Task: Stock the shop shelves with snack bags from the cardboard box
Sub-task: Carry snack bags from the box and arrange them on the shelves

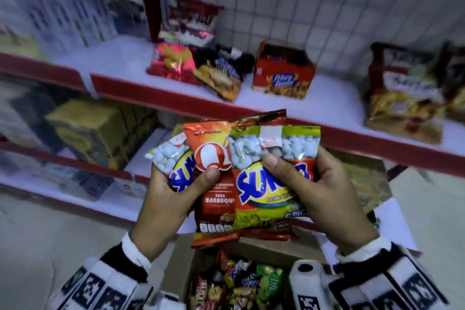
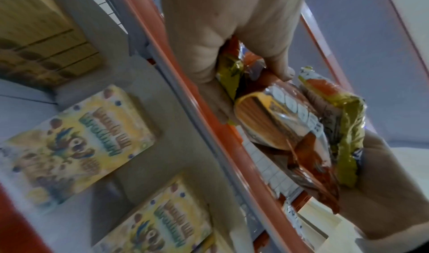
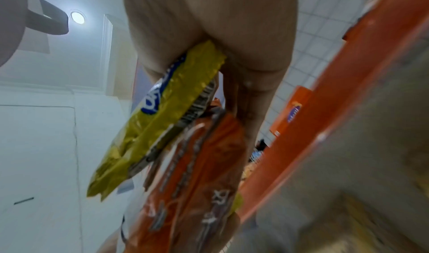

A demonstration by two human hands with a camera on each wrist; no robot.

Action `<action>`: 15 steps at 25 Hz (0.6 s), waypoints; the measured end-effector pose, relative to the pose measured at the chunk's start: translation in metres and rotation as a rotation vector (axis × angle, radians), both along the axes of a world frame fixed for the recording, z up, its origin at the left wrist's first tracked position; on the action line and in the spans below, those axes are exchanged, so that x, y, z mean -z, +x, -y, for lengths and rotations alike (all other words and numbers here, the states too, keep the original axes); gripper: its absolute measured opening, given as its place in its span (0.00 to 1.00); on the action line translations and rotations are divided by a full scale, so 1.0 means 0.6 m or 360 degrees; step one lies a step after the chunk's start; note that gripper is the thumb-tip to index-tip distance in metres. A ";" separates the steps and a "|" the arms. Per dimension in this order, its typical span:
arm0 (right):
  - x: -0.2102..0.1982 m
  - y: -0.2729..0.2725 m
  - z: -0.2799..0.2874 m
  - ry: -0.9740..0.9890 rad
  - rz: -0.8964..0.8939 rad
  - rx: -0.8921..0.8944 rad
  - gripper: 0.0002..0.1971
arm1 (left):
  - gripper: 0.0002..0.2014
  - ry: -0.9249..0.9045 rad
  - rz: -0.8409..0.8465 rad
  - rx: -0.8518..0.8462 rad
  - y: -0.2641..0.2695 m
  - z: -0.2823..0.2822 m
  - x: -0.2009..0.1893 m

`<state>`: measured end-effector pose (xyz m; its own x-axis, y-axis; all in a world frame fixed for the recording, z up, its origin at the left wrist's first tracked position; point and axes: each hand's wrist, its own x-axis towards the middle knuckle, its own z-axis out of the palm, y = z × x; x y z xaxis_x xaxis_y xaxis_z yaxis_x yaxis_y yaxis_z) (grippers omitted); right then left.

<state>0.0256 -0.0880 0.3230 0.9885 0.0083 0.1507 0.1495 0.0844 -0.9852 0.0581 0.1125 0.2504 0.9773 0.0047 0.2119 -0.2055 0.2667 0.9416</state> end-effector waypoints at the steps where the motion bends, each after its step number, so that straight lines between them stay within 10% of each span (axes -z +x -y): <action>1: -0.053 -0.002 0.003 -0.0009 0.0016 -0.0007 0.15 | 0.28 -0.0022 0.0001 -0.0006 -0.003 0.004 -0.048; 11: -0.439 -0.035 0.069 -0.0153 0.0295 -0.0125 0.14 | 0.40 -0.0028 0.0144 -0.0007 -0.024 0.057 -0.465; 15: -0.501 -0.057 0.110 -0.0375 0.0397 -0.0084 0.15 | 0.26 -0.0010 0.0274 -0.0001 -0.026 0.089 -0.537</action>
<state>-0.0084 -0.1542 0.6236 0.9187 0.1219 0.3758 0.3899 -0.1271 -0.9120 0.0426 0.0588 0.5729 0.9266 0.0075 0.3759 -0.3636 0.2724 0.8909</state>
